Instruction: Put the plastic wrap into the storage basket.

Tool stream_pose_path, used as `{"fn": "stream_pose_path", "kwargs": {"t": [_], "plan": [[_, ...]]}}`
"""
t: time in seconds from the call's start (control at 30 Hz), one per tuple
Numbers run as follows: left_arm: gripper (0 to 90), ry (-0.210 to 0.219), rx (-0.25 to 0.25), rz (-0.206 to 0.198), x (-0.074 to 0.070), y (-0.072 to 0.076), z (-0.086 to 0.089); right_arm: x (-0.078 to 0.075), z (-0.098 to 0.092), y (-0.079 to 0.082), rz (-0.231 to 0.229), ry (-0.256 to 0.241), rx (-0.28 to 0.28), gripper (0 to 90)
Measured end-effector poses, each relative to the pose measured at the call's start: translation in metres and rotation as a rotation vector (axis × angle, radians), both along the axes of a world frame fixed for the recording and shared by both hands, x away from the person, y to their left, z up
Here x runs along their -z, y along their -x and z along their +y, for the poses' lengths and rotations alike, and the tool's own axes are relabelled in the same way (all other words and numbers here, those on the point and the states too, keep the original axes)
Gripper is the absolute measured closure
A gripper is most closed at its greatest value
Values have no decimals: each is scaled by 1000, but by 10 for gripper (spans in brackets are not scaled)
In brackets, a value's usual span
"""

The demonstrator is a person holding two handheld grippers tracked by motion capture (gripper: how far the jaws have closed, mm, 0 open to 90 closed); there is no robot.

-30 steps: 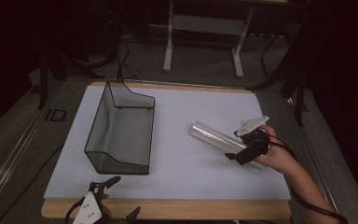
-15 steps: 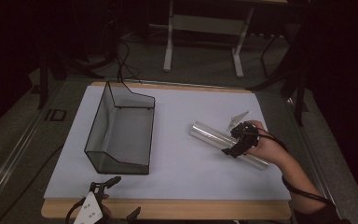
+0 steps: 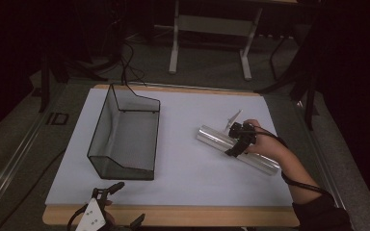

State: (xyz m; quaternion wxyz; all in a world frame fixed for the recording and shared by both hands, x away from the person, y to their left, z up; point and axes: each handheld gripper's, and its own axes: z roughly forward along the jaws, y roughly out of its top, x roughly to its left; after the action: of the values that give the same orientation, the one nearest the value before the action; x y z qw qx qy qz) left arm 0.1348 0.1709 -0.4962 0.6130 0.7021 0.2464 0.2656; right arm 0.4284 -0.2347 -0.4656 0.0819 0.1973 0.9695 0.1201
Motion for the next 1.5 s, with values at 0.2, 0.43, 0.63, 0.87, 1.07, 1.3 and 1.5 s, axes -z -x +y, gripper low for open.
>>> {"fn": "stream_pose_path", "kwargs": {"t": [0.2, 0.43, 0.63, 0.87, 1.07, 1.3, 1.5], "plan": [[3, -1, -1, 1, 0, 0, 0, 11, -3, -11, 49, 40, 18, 229], [3, -7, -2, 0, 1, 0, 0, 17, -3, -15, 82, 87, 12, 306], [3, -9, -2, 1, 1, 0, -1, 18, -2, -20, 109, 99, 5, 303], [3, -15, -1, 2, 1, 0, -1, 24, 1, -23, 133, 124, 15, 303], [2, -20, 0, 0, 1, 0, -2, 31, -1, -27, 149, 126, 23, 313], [2, -30, -4, 2, 2, 0, -3, 32, 0, -28, 156, 140, 35, 318], [3, -37, 2, 2, 3, 0, -5, 35, 4, -27, 150, 171, 42, 319]]}}
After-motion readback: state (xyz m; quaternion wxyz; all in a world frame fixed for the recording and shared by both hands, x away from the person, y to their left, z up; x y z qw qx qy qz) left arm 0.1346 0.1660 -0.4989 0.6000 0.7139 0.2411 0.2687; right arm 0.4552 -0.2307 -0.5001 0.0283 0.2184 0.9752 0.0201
